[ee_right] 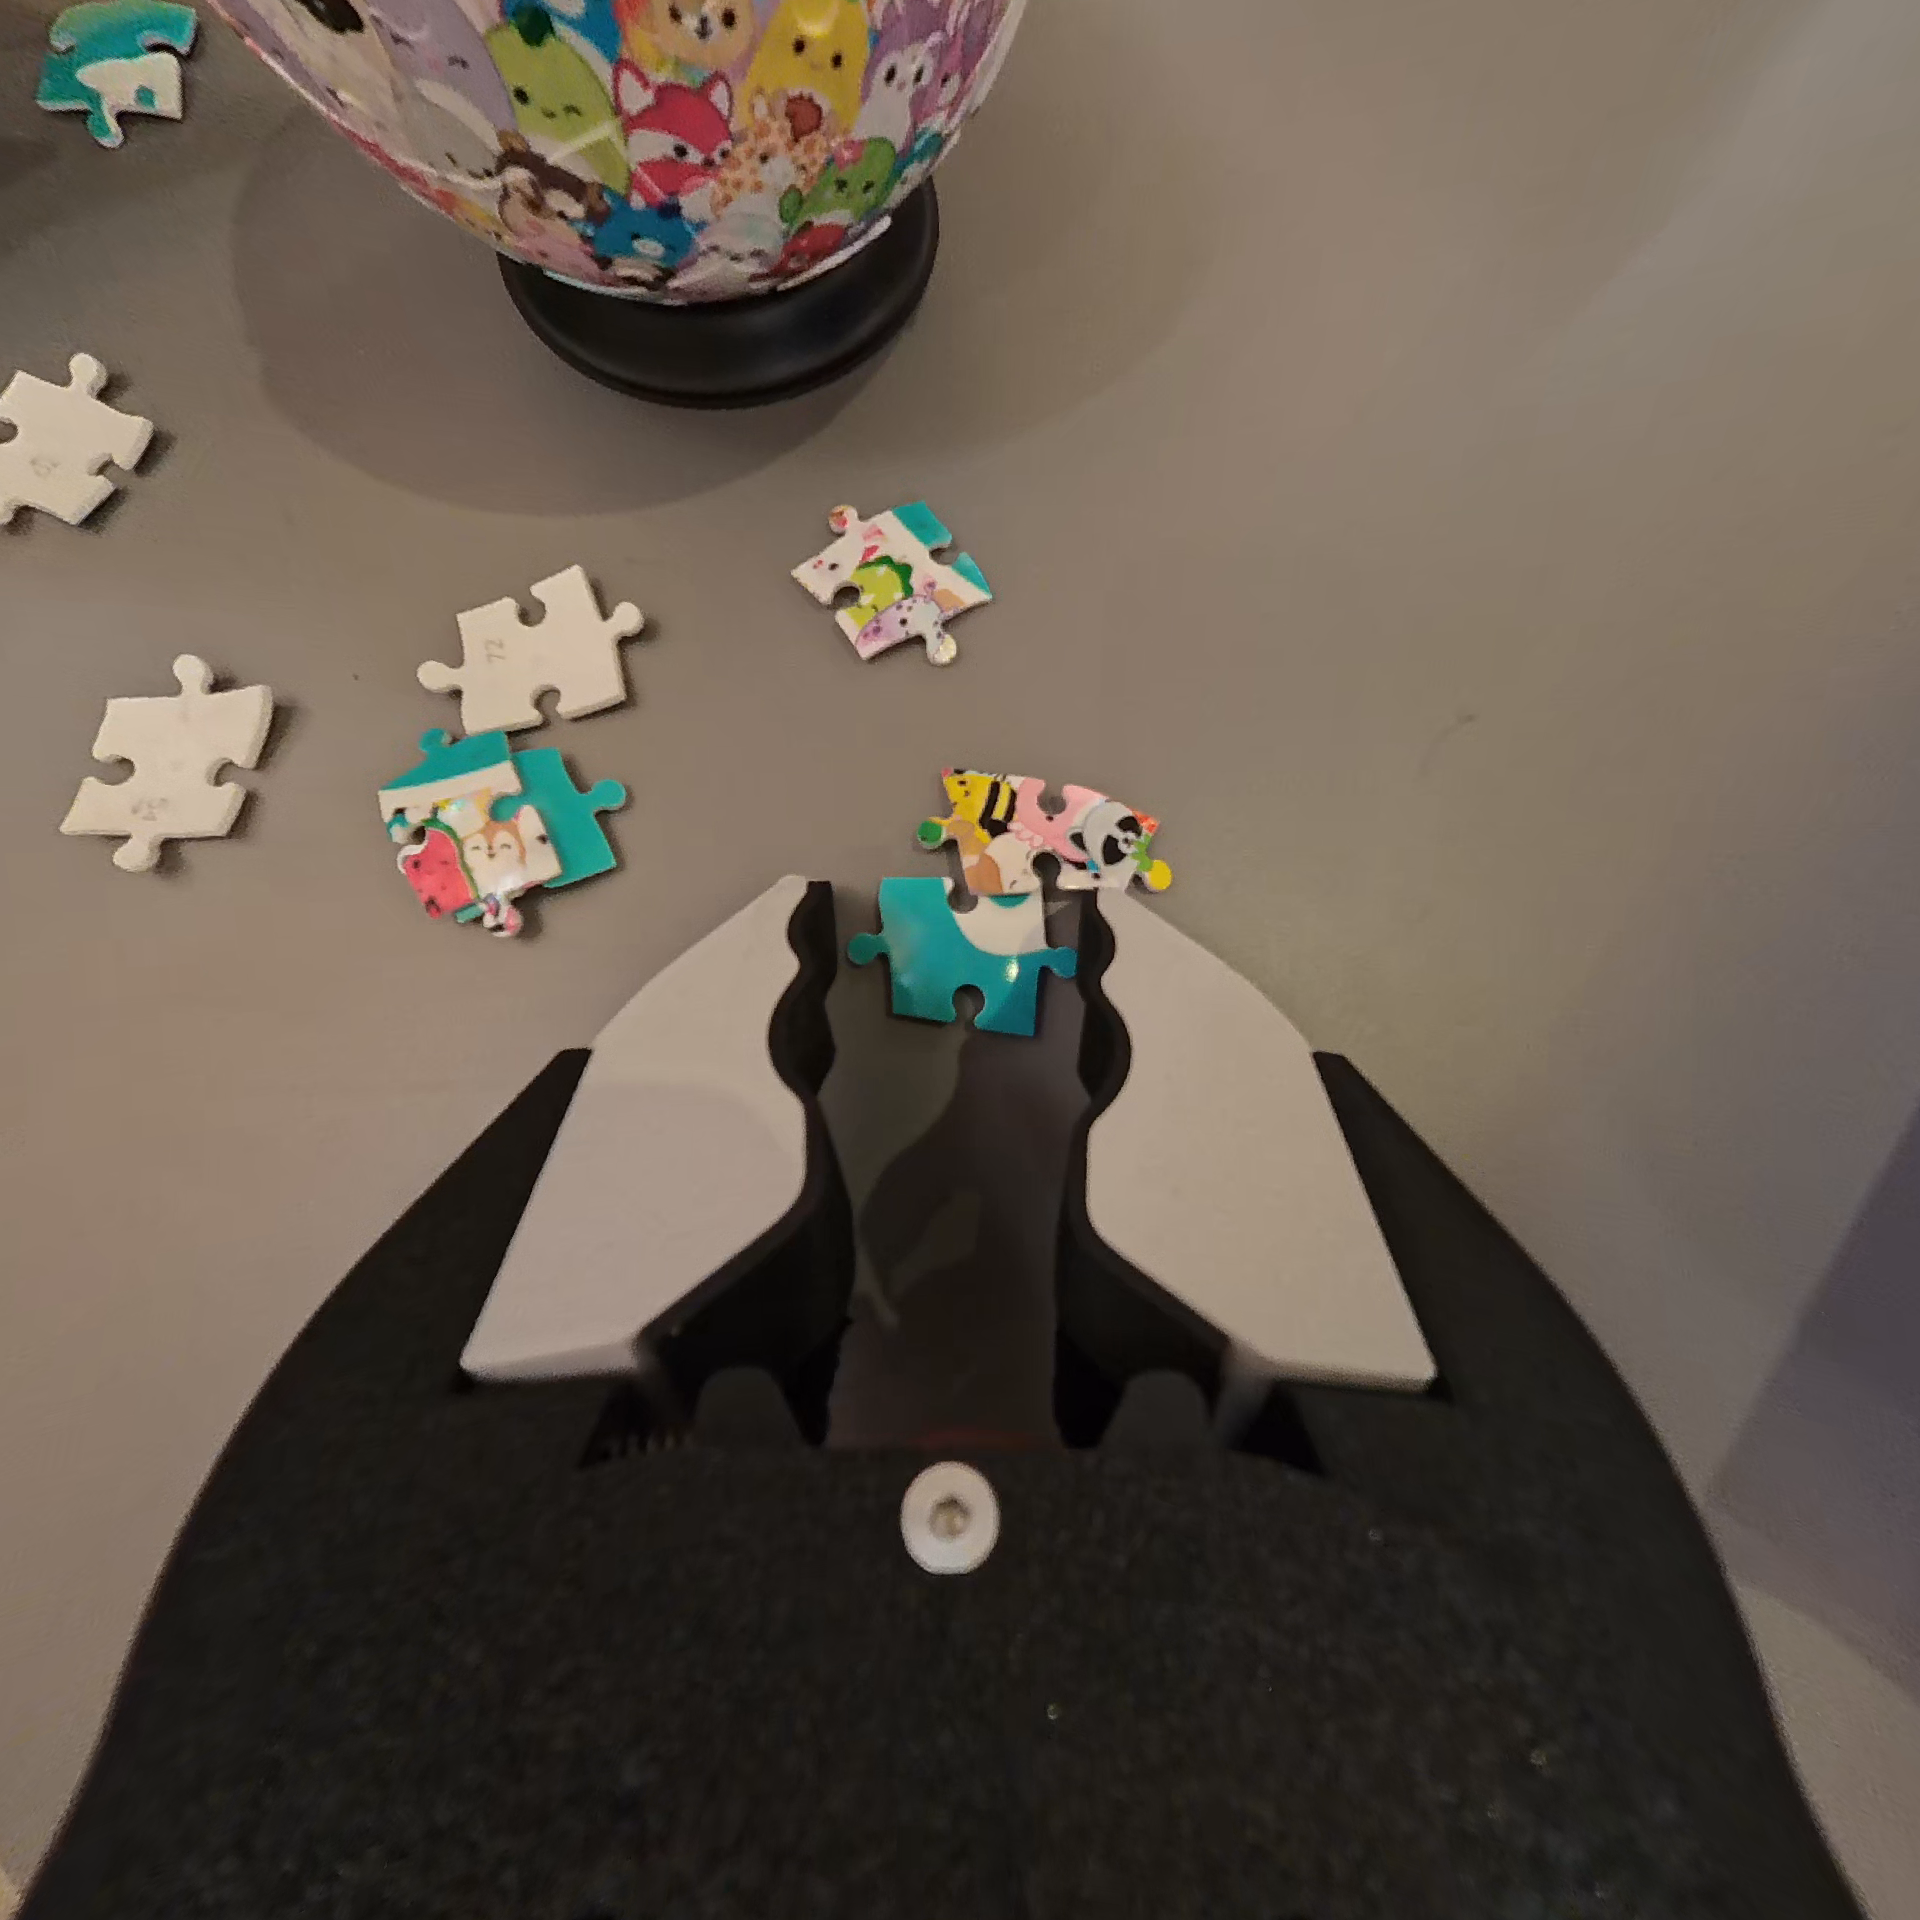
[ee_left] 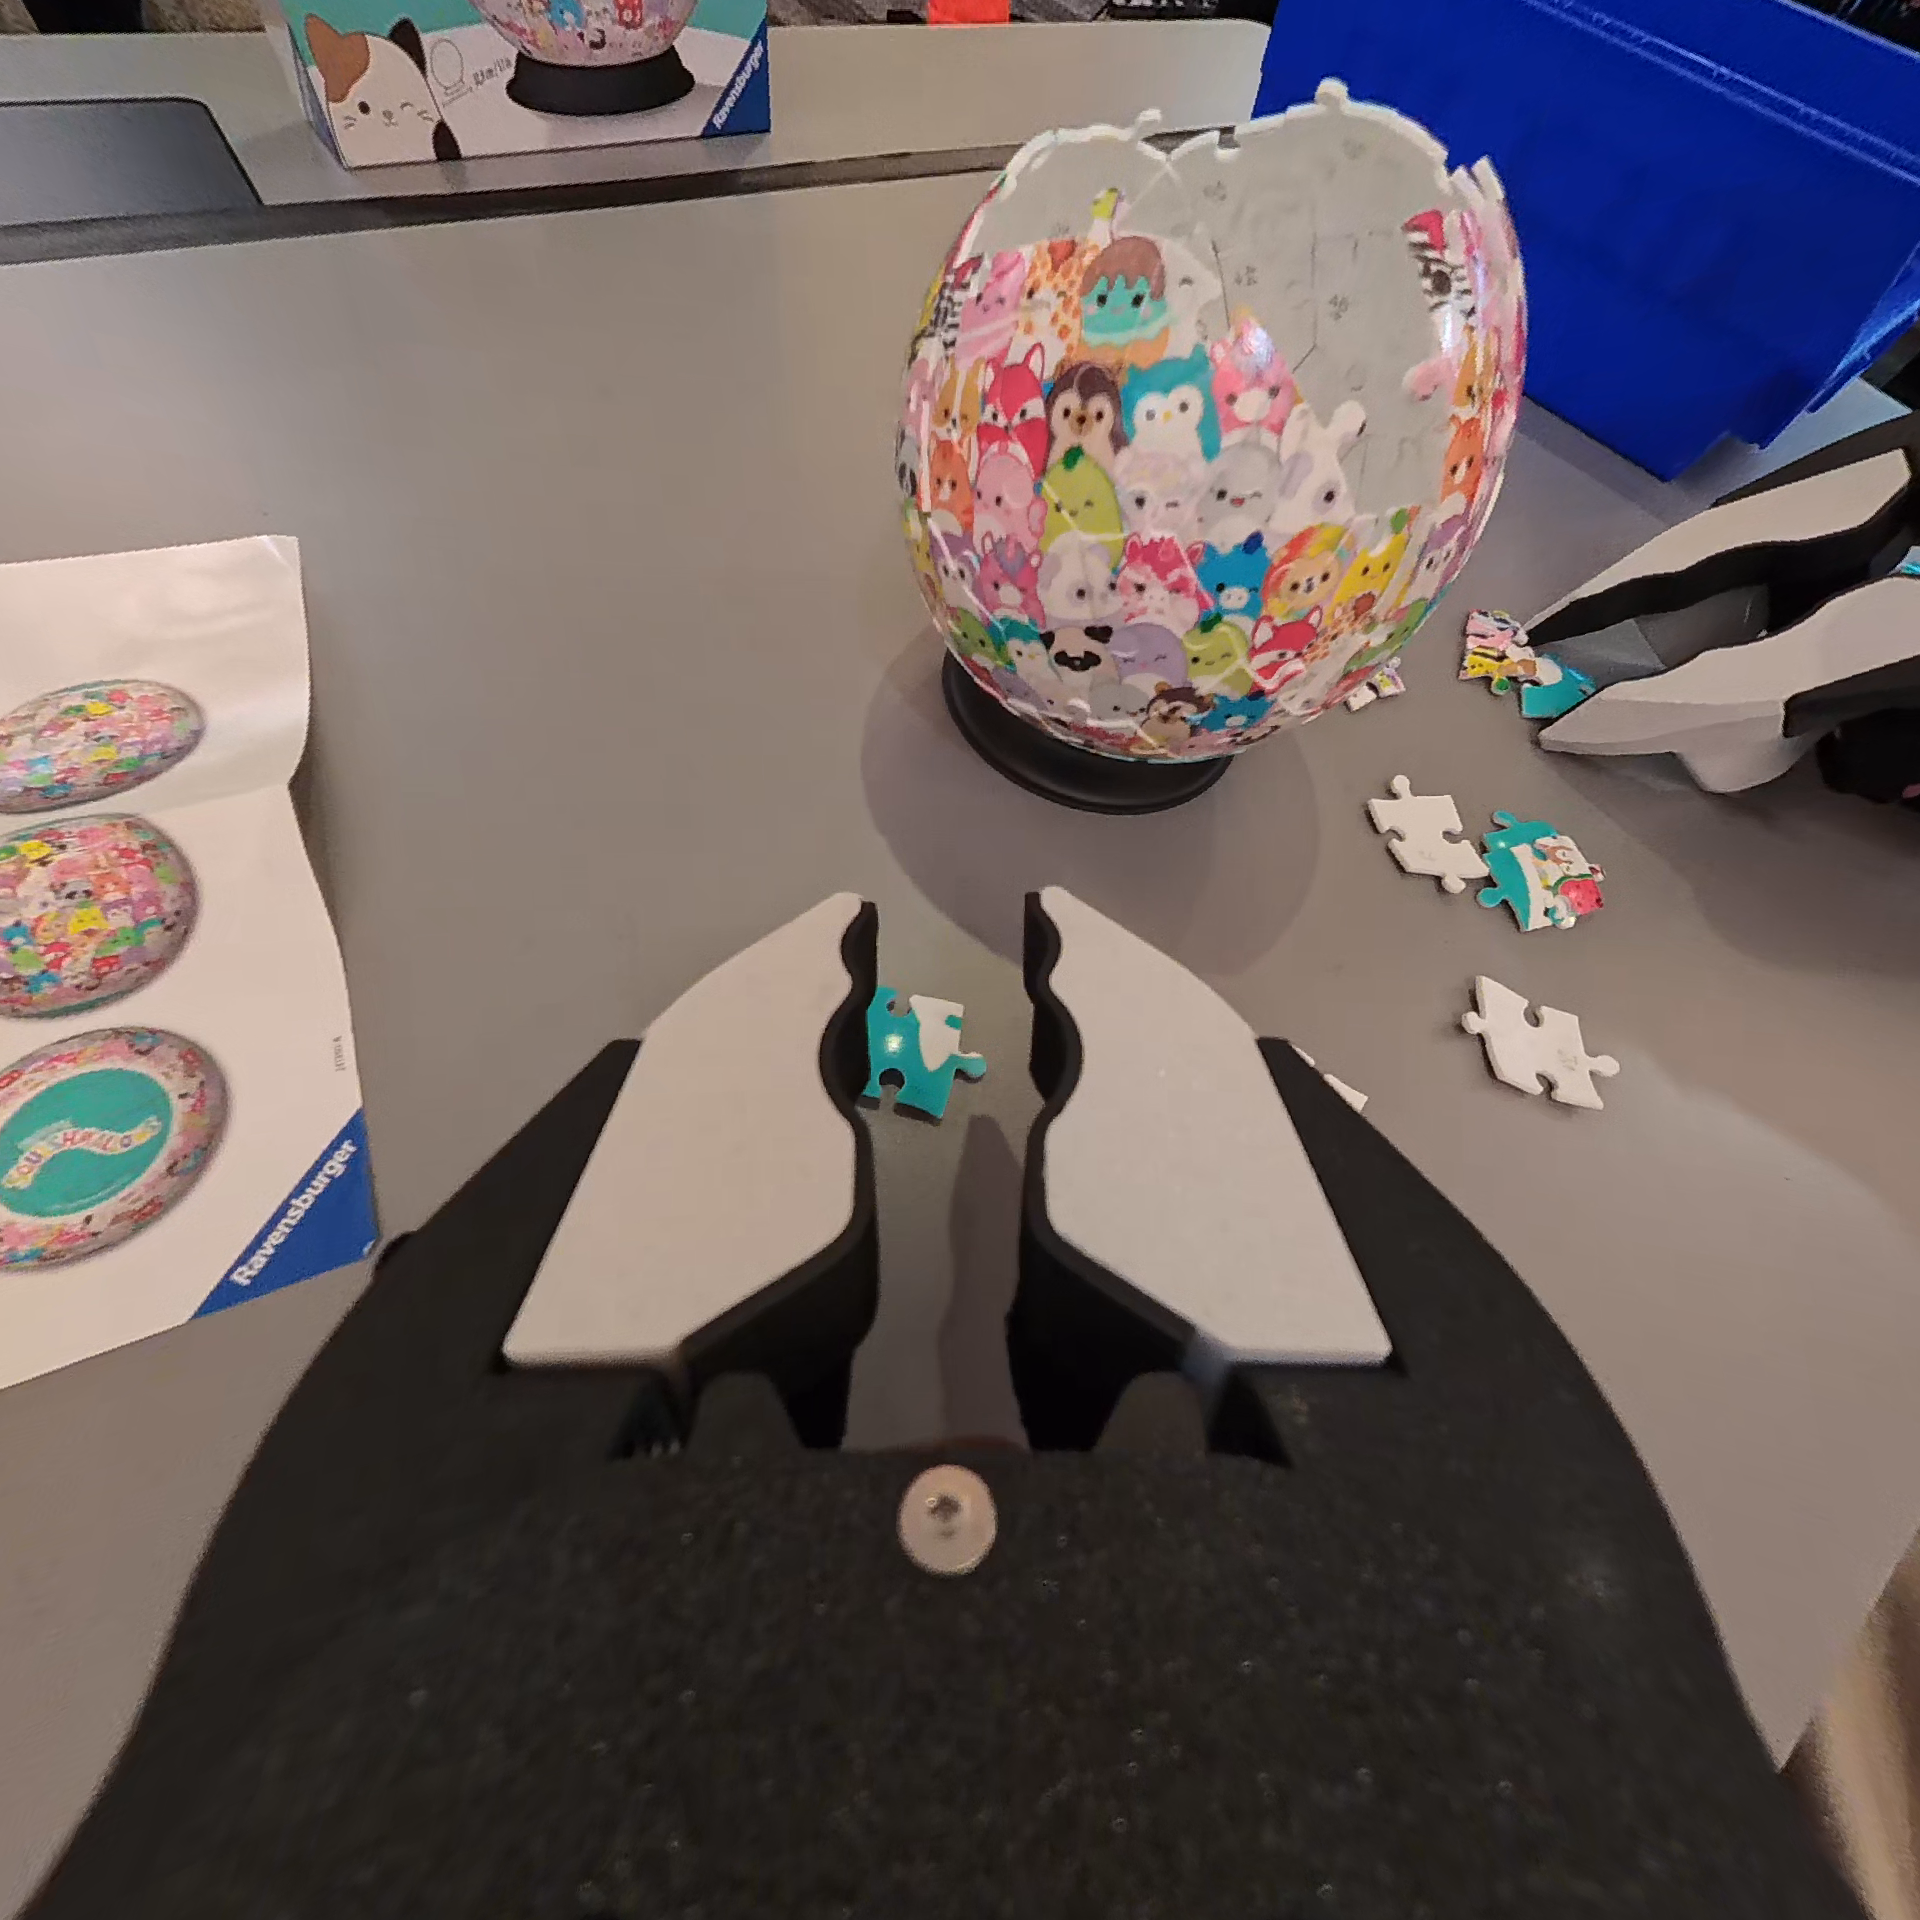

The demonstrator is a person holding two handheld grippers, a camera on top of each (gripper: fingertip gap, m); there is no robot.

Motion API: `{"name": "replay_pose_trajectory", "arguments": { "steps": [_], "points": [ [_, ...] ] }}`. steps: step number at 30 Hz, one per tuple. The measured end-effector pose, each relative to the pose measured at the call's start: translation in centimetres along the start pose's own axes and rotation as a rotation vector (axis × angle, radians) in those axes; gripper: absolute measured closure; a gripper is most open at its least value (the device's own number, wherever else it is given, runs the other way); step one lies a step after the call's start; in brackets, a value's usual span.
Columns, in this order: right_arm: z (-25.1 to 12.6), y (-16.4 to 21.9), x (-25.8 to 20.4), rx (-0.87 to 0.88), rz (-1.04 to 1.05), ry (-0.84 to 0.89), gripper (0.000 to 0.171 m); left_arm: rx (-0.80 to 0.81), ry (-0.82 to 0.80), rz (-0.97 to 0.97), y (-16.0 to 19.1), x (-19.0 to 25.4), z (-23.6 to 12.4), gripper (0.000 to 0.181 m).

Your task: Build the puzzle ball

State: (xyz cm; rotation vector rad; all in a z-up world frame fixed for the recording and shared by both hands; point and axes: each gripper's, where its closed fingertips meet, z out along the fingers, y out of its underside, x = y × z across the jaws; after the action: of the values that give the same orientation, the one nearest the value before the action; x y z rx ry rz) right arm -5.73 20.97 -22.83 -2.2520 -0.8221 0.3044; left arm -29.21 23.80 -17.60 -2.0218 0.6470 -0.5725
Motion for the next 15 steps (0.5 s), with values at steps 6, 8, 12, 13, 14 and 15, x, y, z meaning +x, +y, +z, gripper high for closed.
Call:
{"name": "replay_pose_trajectory", "arguments": {
  "steps": [6,8,12,13,14,15],
  "points": [
    [0.0,0.0,0.0,0.0,-0.003,0.004,0.127,-0.01,0.012,-0.002,0.2,0.6,0.0,0.155],
    [-0.1,0.1,-0.1,0.0,-0.002,0.001,0.127,-0.02,0.009,0.013,0.5,1.1,-0.2,0.155],
    [-0.2,0.1,-0.5,-0.001,-0.011,-0.008,0.124,-0.018,-0.007,0.076,0.5,1.8,-0.4,0.156],
    [-0.2,0.1,-0.5,-0.001,-0.012,-0.01,0.124,-0.02,-0.009,0.089,0.5,1.9,-0.4,0.156],
    [-0.1,0.1,-0.5,-0.001,-0.011,-0.012,0.124,-0.023,-0.006,0.099,0.5,2.0,-0.3,0.156],
    [-0.1,0.1,-0.5,-0.001,-0.013,-0.016,0.124,-0.028,-0.001,0.107,0.6,2.2,-0.1,0.156]
  ]
}}
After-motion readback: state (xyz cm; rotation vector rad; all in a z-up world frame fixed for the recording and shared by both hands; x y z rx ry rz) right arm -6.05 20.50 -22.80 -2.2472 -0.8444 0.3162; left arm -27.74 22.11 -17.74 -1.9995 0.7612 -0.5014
